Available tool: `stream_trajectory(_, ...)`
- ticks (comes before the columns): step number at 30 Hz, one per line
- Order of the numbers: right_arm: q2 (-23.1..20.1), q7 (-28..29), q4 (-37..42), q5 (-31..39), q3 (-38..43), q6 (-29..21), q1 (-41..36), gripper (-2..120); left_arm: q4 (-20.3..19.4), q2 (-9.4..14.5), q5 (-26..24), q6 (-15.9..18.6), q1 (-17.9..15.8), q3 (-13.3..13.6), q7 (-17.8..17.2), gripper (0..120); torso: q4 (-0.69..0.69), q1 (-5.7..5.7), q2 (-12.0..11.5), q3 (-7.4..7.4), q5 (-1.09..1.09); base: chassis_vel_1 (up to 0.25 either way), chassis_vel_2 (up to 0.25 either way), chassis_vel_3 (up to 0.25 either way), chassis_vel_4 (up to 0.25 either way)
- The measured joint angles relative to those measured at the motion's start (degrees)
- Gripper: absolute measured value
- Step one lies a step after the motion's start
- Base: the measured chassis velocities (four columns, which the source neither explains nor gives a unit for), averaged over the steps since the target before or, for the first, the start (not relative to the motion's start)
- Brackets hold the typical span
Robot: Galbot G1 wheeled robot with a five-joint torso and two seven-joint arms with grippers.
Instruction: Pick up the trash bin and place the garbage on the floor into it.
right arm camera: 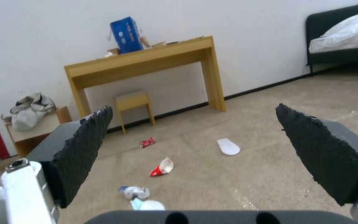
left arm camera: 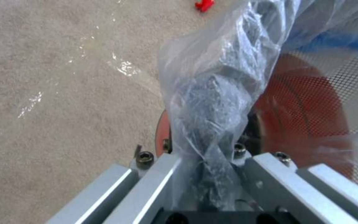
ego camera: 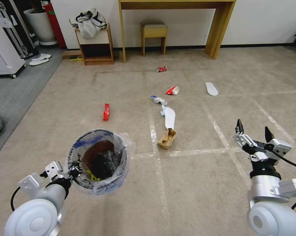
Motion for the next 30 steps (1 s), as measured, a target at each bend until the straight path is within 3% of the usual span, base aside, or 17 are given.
stream_trajectory(30, -0.1, -3.1, -2.5, 0.8, -0.9, 2.9, 1.9, 100, 3.3, 1.3, -1.3, -0.4, -2.0, -2.1, -0.1, 0, 0.0, -0.01, 0.0, -0.01, 0.0, -0.002, 0.002, 0.002, -0.001)
